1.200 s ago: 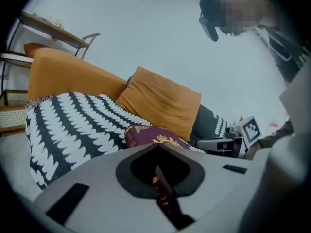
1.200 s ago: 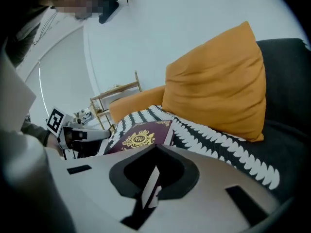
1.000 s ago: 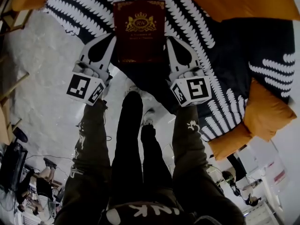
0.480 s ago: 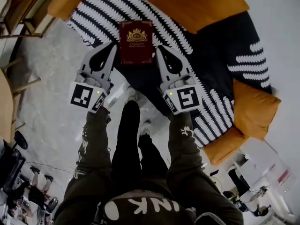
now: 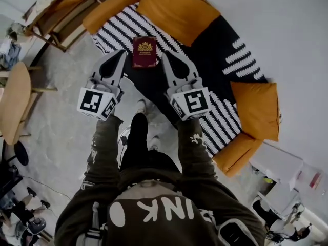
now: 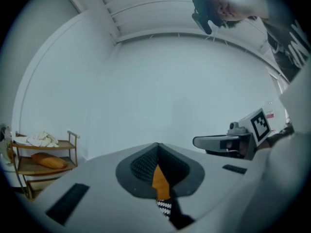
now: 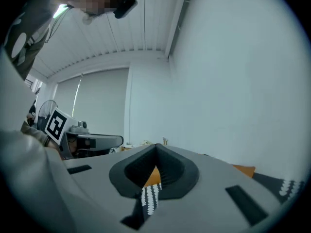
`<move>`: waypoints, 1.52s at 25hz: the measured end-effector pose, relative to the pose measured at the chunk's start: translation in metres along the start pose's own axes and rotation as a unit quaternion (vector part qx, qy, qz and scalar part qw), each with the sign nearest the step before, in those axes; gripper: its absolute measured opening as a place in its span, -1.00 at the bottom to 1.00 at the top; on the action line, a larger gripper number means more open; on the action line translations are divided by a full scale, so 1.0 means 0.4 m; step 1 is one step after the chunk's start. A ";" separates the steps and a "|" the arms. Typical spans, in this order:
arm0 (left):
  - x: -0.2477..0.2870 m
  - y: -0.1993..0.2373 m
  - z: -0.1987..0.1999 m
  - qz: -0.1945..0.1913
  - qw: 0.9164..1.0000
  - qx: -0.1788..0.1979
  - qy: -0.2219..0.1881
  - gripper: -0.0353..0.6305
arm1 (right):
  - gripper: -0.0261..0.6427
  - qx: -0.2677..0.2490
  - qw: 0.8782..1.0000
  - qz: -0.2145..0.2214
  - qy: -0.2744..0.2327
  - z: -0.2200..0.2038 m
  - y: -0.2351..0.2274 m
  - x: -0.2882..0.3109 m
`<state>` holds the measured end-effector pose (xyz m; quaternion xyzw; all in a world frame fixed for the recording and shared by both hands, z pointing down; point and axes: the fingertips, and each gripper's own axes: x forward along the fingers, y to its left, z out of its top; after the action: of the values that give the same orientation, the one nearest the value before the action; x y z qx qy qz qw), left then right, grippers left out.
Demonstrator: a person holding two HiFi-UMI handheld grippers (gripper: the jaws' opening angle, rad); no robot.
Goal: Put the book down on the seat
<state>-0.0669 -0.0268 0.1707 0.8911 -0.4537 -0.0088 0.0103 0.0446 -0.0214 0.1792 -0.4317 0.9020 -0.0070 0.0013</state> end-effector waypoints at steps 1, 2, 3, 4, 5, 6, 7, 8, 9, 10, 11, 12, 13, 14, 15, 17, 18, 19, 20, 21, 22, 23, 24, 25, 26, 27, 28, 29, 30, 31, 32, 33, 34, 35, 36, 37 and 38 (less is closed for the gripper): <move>-0.030 -0.035 0.044 0.000 1.000 0.006 -0.006 -0.88 | -0.90 -0.002 1.000 -0.001 -0.008 0.044 0.020 -0.040; -0.059 -0.069 0.084 0.000 1.000 0.012 -0.010 -0.88 | -0.90 -0.004 1.000 -0.002 -0.014 0.084 0.040 -0.079; -0.087 -0.104 0.118 0.000 1.000 0.018 -0.013 -0.88 | -0.90 -0.005 1.000 -0.004 -0.019 0.118 0.059 -0.118; -0.115 -0.138 0.148 0.000 1.000 0.023 -0.016 -0.88 | -0.90 -0.007 1.000 -0.004 -0.023 0.149 0.078 -0.157; -0.141 -0.171 0.176 -0.001 0.999 0.028 -0.018 -0.88 | -0.90 -0.010 1.000 -0.005 -0.027 0.177 0.095 -0.193; -0.164 -0.201 0.202 -0.002 0.999 0.031 -0.020 -0.88 | -0.90 -0.013 0.999 -0.005 -0.030 0.203 0.111 -0.226; -0.187 -0.230 0.227 -0.003 0.999 0.035 -0.023 -0.88 | -0.89 -0.016 0.999 -0.006 -0.033 0.227 0.127 -0.256; -0.208 -0.257 0.252 -0.005 0.999 0.038 -0.026 -0.88 | -0.90 -0.018 0.999 -0.005 -0.036 0.248 0.144 -0.284; -0.230 -0.281 0.276 -0.007 0.999 0.042 -0.030 -0.88 | -0.89 -0.022 0.999 -0.004 -0.039 0.267 0.161 -0.309; -0.251 -0.303 0.299 -0.009 0.998 0.045 -0.034 -0.88 | -0.90 -0.025 0.999 -0.003 -0.042 0.287 0.180 -0.330; -0.271 -0.322 0.319 -0.010 0.998 0.049 -0.037 -0.88 | -0.89 -0.028 0.999 -0.001 -0.045 0.305 0.198 -0.350; -0.291 -0.338 0.336 -0.012 0.998 0.052 -0.039 -0.88 | -0.89 -0.031 0.998 0.000 -0.048 0.323 0.216 -0.368; -0.309 -0.351 0.351 -0.013 0.998 0.055 -0.042 -0.88 | -0.90 -0.035 0.998 0.001 -0.051 0.338 0.233 -0.383; -0.326 -0.361 0.365 -0.014 0.997 0.057 -0.044 -0.88 | -0.89 -0.038 0.998 0.002 -0.053 0.352 0.249 -0.395; -0.342 -0.368 0.377 -0.014 0.997 0.059 -0.046 -0.88 | -0.90 -0.041 0.998 0.002 -0.055 0.365 0.264 -0.405; -0.373 -0.374 0.399 -0.015 0.997 0.062 -0.052 -0.88 | -0.89 -0.047 0.997 0.003 -0.057 0.387 0.293 -0.418; -0.388 -0.373 0.408 -0.015 0.996 0.062 -0.055 -0.88 | -0.90 -0.049 0.997 0.002 -0.058 0.396 0.308 -0.421; -0.401 -0.370 0.416 -0.016 0.996 0.063 -0.058 -0.88 | -0.89 -0.052 0.997 0.000 -0.059 0.405 0.320 -0.422; -0.411 -0.366 0.424 -0.018 0.996 0.063 -0.059 -0.88 | -0.90 -0.054 0.997 -0.001 -0.061 0.414 0.331 -0.422; -0.418 -0.362 0.431 -0.021 0.996 0.063 -0.060 -0.88 | -0.89 -0.056 0.996 -0.003 -0.063 0.424 0.339 -0.420; -0.424 -0.357 0.437 -0.023 0.996 0.063 -0.061 -0.88 | -0.89 -0.058 0.996 -0.005 -0.065 0.432 0.346 -0.418; -0.430 -0.353 0.443 -0.024 0.996 0.064 -0.062 -0.88 | -0.89 -0.059 0.996 -0.006 -0.066 0.439 0.352 -0.416; -0.437 -0.350 0.448 -0.025 0.996 0.065 -0.063 -0.88 | -0.89 -0.059 0.996 -0.007 -0.067 0.444 0.359 -0.415; -0.444 -0.347 0.454 -0.027 0.995 0.066 -0.064 -0.88 | -0.90 -0.059 0.996 -0.007 -0.069 0.447 0.367 -0.414; -0.451 -0.346 0.461 -0.029 0.995 0.068 -0.066 -0.88 | -0.90 -0.059 0.996 -0.008 -0.071 0.451 0.375 -0.413; -0.457 -0.344 0.467 -0.031 0.995 0.070 -0.068 -0.88 | -0.90 -0.059 0.996 -0.009 -0.072 0.454 0.384 -0.412; -0.462 -0.341 0.472 -0.033 0.995 0.071 -0.069 -0.88 | -0.90 -0.060 0.995 -0.009 -0.074 0.458 0.393 -0.409; -0.466 -0.339 0.476 -0.034 0.994 0.072 -0.070 -0.88 | -0.89 -0.060 0.995 -0.008 -0.074 0.461 0.401 -0.406; -0.469 -0.337 0.479 -0.036 0.994 0.072 -0.070 -0.88 | -0.90 -0.060 0.995 -0.007 -0.074 0.462 0.406 -0.403; -0.470 -0.336 0.481 -0.037 0.994 0.073 -0.071 -0.88 | -0.89 -0.060 0.995 -0.007 -0.073 0.463 0.409 -0.400; -0.469 -0.337 0.483 -0.038 0.994 0.073 -0.072 -0.88 | -0.90 -0.061 0.996 -0.006 -0.073 0.463 0.410 -0.398; -0.469 -0.339 0.482 -0.039 0.994 0.074 -0.073 -0.88 | -0.90 -0.061 0.996 -0.005 -0.072 0.462 0.410 -0.397; -0.469 -0.340 0.481 -0.040 0.994 0.074 -0.073 -0.88 | -0.89 -0.061 0.996 -0.005 -0.071 0.461 0.410 -0.396; -0.470 -0.341 0.479 -0.040 0.994 0.073 -0.074 -0.88 | -0.90 -0.062 0.996 -0.004 -0.070 0.459 0.411 -0.396; -0.470 -0.343 0.478 -0.040 0.994 0.073 -0.074 -0.88 | -0.90 -0.063 0.996 -0.004 -0.070 0.458 0.411 -0.397; -0.471 -0.344 0.477 -0.040 0.994 0.072 -0.075 -0.88 | -0.90 -0.063 0.996 -0.003 -0.069 0.457 0.411 -0.399; -0.471 -0.347 0.477 -0.040 0.994 0.072 -0.075 -0.88 | -0.90 -0.064 0.996 -0.003 -0.069 0.457 0.411 -0.401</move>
<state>-0.0704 0.2052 -0.0223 0.9038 -0.4163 -0.0435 -0.0885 0.0186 0.2044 -0.0064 -0.4333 0.8969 0.0805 0.0362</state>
